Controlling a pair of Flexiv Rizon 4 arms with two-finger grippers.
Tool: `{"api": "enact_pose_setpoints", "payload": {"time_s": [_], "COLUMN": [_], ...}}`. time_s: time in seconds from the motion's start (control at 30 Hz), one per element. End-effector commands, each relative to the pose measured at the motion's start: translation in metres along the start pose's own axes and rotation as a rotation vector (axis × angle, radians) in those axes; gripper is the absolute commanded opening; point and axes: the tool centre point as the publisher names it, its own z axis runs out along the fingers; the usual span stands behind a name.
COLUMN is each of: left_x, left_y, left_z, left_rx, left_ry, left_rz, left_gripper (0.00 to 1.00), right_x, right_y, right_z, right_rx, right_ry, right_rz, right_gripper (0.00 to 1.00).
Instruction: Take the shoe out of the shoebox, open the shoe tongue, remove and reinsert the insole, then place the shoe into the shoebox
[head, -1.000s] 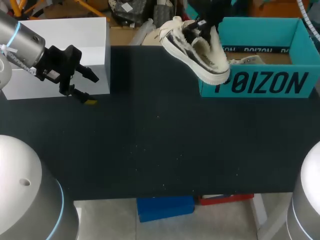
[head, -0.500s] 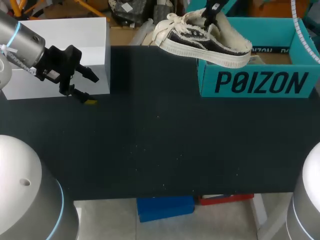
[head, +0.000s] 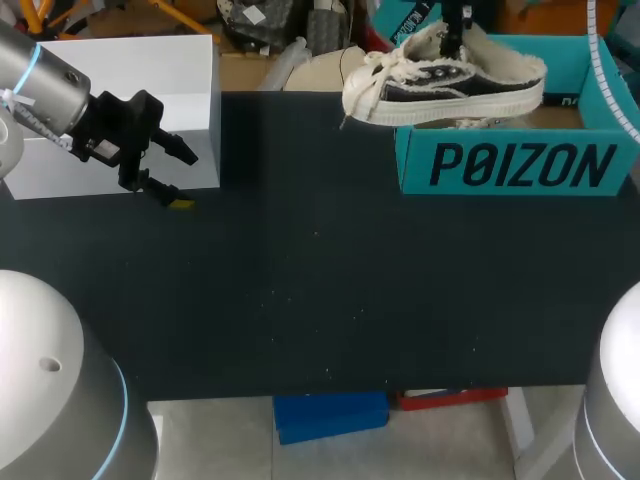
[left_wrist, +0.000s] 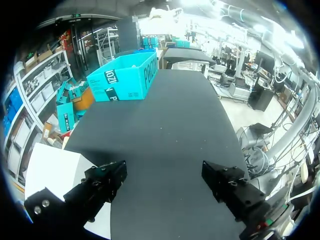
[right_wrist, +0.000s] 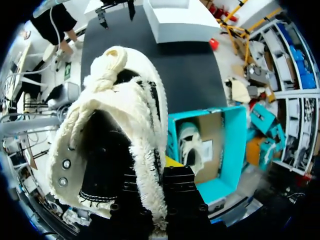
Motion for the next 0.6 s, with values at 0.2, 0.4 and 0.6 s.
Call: {"api": "enact_pose_setpoints", "payload": {"time_s": [0.2,0.4,0.6], "left_x": [0.0,0.0,0.0], "left_y": [0.001,0.001,0.001], "left_z": [0.001,0.001,0.001], "left_rx": [0.001,0.001,0.001], "left_ry": [-0.004,-0.004,-0.004], "left_rz": [0.002,0.002,0.002], "left_gripper": [1.0,1.0,1.0], "right_x": [-0.091,-0.147,-0.198], "right_y": [-0.05,-0.088,-0.117], "right_z": [0.019,0.036,0.057], "right_rx": [0.012,0.011,0.002], "right_ry": [0.007,-0.033,-0.055], "right_rz": [-0.087,-0.123,-0.136], "right_gripper": [0.0,0.0,0.0]}}
